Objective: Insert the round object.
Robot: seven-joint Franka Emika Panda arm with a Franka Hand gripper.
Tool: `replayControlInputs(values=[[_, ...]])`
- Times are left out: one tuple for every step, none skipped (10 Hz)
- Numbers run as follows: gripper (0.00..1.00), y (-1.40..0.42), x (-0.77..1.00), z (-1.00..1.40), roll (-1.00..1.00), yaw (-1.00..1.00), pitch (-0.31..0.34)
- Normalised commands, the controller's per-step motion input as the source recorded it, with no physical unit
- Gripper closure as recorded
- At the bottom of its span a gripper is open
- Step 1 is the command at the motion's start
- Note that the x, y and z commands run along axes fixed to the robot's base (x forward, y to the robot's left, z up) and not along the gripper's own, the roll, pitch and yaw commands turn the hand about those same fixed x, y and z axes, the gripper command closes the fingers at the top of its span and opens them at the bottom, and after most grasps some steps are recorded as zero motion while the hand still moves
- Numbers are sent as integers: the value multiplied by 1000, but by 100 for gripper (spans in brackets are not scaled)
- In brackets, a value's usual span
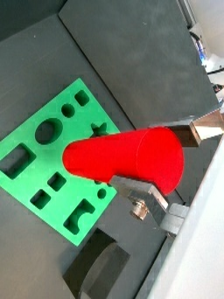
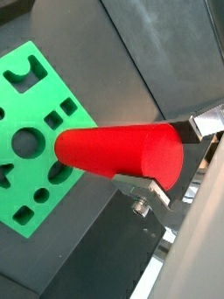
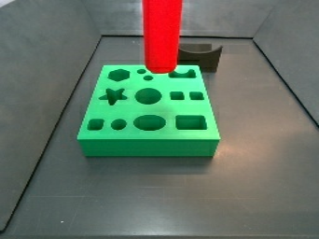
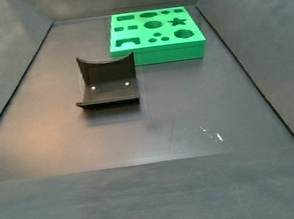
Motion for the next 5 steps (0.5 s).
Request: replayControlInputs(values=[[100, 451, -23, -1000, 0, -9, 0], [100, 451, -97, -1000, 0, 0, 0], [100, 320, -9, -931, -124, 0, -50], [100, 243, -66, -731, -223, -23, -59], [100, 23, -214, -371, -206, 0, -81]])
